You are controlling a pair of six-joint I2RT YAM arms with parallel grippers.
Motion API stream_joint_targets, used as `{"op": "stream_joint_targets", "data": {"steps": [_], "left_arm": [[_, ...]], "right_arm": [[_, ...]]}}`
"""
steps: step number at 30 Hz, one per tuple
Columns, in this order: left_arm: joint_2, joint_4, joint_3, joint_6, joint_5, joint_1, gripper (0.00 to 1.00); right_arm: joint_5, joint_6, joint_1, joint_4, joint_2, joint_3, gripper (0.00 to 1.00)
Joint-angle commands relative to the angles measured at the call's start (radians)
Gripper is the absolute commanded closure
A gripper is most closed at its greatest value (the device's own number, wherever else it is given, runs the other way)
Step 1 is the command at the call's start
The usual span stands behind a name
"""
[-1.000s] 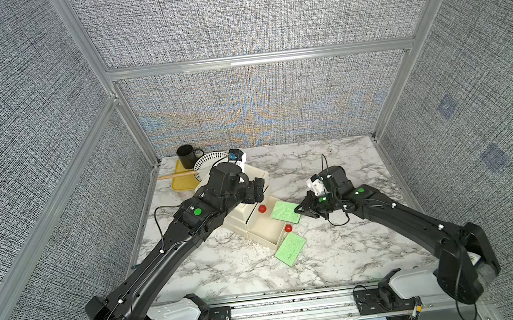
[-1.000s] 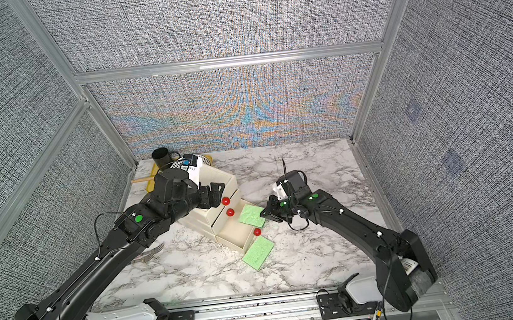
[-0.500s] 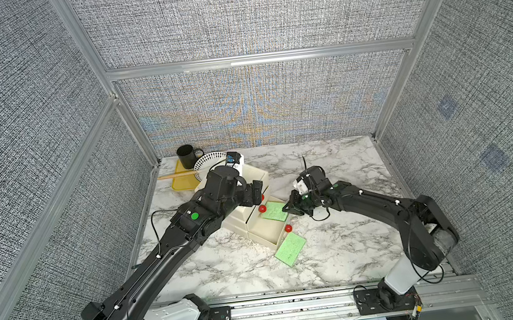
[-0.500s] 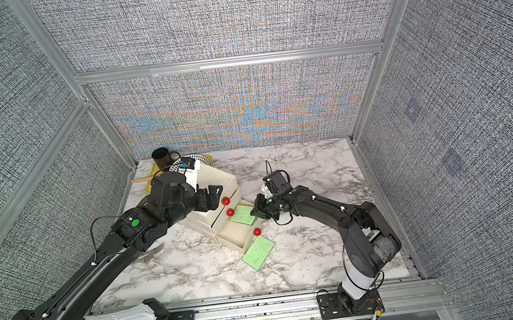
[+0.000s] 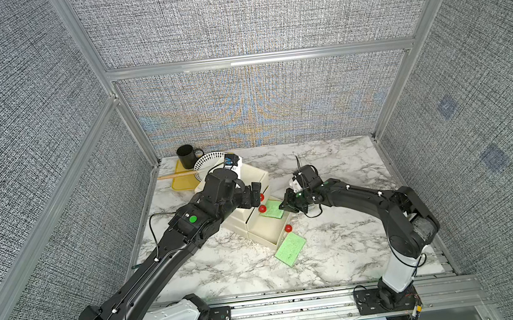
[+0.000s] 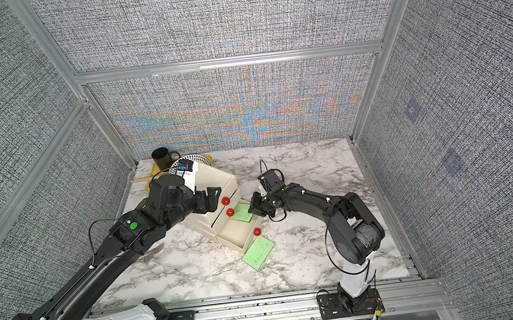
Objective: Please put the sticky notes in the drawer by color
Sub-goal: Place the sponge in the drawer.
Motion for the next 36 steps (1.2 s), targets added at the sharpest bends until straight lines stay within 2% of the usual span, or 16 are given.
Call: {"op": "stream_joint_targets", "data": {"steps": [1, 4, 9, 15, 21, 25, 28, 33, 36], "left_arm": [[0.002, 0.016, 0.002, -0.013, -0.019, 0.001, 0.01], [0.007, 0.009, 0.004, -0.015, -0.025, 0.001, 0.0], [0.008, 0.004, 0.004, -0.022, -0.028, 0.001, 0.0], [0.011, 0.001, 0.007, -0.023, -0.027, 0.001, 0.0], [0.017, -0.004, 0.001, -0.029, -0.029, 0.001, 0.0], [0.025, -0.007, -0.004, -0.024, -0.034, 0.001, 0.0], [0.031, -0.009, -0.008, -0.023, -0.035, 0.001, 0.0], [0.03, 0.001, -0.018, -0.03, -0.033, 0.001, 0.0], [0.03, 0.005, -0.025, -0.033, -0.028, 0.0, 0.0]], "right_arm": [[0.042, -0.036, 0.01, -0.025, 0.012, 0.044, 0.63], [0.078, -0.083, 0.021, -0.125, 0.033, 0.102, 0.54], [0.129, -0.166, 0.03, -0.306, 0.053, 0.181, 0.51], [0.252, -0.259, 0.029, -0.513, 0.038, 0.259, 0.48], [0.27, -0.296, 0.006, -0.541, -0.073, 0.236, 0.45], [0.252, -0.291, -0.001, -0.529, -0.195, 0.139, 0.41], [0.196, -0.251, 0.003, -0.482, -0.293, -0.015, 0.4], [0.12, -0.089, 0.021, -0.335, -0.459, -0.305, 0.4], [0.119, 0.003, 0.06, -0.285, -0.51, -0.377, 0.41]]}}
